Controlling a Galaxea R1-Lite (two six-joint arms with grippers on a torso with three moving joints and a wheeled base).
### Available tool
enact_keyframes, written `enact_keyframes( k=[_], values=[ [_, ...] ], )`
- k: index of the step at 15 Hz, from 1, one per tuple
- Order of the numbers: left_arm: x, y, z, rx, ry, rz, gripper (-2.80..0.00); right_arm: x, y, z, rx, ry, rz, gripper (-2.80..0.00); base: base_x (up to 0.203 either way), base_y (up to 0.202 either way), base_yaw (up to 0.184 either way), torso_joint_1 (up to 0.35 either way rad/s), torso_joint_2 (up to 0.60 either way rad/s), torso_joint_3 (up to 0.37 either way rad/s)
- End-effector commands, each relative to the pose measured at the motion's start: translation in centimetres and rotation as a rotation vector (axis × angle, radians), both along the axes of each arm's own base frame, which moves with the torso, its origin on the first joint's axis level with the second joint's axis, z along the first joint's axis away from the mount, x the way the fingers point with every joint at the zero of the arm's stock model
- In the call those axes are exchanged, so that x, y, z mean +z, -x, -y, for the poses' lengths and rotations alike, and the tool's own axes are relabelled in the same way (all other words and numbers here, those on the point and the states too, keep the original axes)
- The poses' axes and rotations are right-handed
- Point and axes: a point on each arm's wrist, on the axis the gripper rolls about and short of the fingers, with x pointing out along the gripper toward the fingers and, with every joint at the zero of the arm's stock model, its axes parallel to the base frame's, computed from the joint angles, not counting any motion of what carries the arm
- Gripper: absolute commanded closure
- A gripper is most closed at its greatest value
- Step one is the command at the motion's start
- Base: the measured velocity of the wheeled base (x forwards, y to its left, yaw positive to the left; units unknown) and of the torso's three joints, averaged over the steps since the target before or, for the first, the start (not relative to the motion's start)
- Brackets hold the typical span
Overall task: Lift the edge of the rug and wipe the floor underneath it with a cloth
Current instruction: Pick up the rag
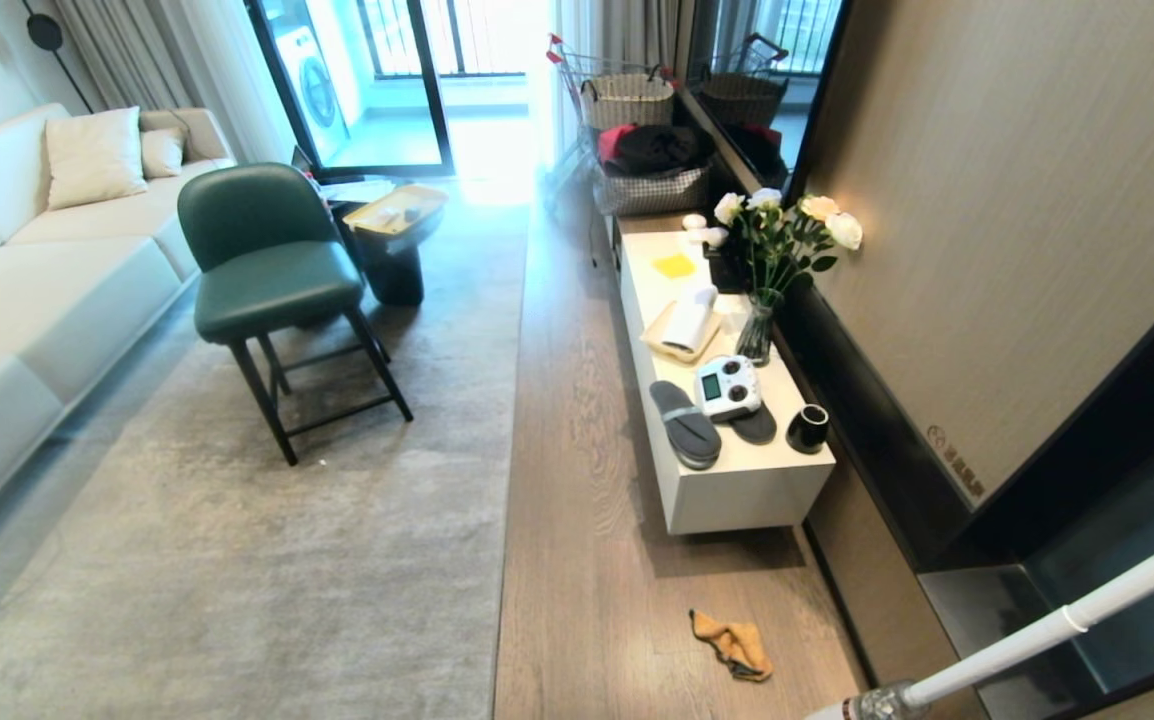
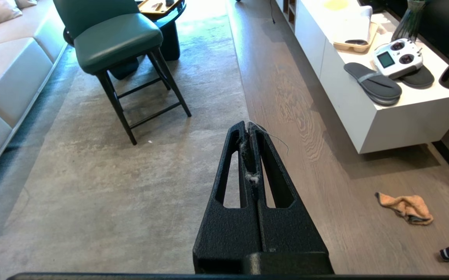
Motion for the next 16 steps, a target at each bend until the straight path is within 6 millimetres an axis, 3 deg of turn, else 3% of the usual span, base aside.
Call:
enact_keyframes(
  k=[1,16],
  values=[
    [0.0,0.0,0.0,0.0,-0.001,0.0,0.0,0.0,-0.01,0.0,0.001,0.001,-0.002,0.0,0.0,0.0,0.0,0.0,0.0,0.0],
    [0.0,0.0,0.0,0.0,-0.001,0.0,0.0,0.0,-0.01,0.0,0.001,0.001,-0.002,0.0,0.0,0.0,0.0,0.0,0.0,0.0]
  ],
)
